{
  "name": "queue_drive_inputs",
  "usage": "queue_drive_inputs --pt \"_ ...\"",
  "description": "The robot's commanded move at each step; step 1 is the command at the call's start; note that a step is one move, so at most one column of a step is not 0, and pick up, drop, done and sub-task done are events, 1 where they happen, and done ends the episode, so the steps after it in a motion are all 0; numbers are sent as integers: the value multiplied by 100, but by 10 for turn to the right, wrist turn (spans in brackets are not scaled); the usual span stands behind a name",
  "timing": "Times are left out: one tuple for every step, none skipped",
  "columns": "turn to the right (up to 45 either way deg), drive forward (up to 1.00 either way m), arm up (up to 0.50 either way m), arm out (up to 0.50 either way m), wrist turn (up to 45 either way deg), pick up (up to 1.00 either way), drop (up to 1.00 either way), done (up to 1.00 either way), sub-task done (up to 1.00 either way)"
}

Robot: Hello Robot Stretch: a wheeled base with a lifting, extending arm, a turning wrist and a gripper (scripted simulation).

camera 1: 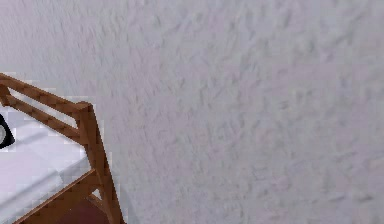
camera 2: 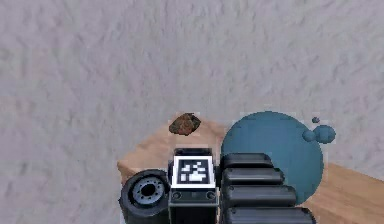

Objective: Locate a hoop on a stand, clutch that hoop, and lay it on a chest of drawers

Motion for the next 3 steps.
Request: queue_drive_inputs --pt "0 0 0 32 0 0 0 0 0" --pt "0 0 0 0 450 0 0 0 0" --pt "0 0 0 0 450 0 0 0 0"
